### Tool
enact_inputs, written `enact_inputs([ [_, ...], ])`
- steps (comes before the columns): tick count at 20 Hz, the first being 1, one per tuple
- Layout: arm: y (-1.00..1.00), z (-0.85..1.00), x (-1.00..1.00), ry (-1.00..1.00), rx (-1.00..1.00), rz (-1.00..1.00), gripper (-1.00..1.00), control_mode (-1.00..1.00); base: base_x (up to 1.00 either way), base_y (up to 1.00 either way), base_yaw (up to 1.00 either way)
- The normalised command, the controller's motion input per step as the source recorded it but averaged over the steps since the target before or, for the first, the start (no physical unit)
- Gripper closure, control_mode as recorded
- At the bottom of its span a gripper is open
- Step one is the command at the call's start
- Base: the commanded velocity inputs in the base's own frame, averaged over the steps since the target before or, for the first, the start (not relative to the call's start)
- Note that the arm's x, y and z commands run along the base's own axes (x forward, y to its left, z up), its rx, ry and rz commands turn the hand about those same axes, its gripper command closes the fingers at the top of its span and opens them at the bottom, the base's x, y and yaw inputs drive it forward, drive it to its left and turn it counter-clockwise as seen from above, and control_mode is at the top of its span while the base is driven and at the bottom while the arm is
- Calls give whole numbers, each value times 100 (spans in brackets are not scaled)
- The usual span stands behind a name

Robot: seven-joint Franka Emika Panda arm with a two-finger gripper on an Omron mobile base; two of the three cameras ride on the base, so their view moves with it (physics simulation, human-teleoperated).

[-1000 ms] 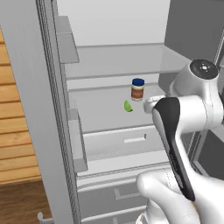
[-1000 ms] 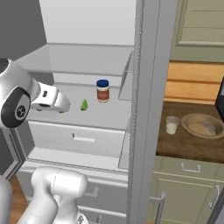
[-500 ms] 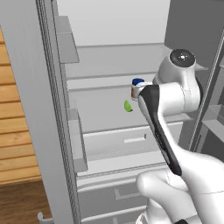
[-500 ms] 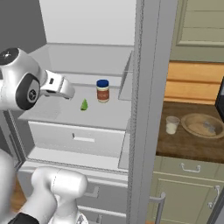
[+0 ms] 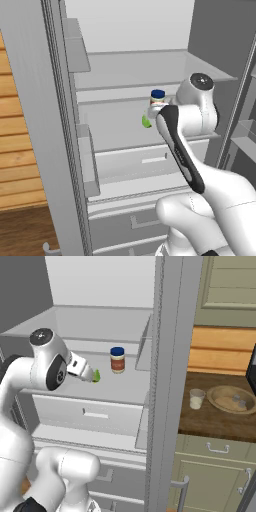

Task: Grab a lemon wedge from the fridge and one ice cube from the ice bowl, and put them in the glass of lemonade.

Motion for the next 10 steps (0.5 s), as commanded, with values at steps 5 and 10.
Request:
enact_inputs([
  [5,0,-37,48,9,3,0,-100,-100,0,0,0],
  [10,0,23,45,37,-5,0,-100,-100,0,0,0],
])
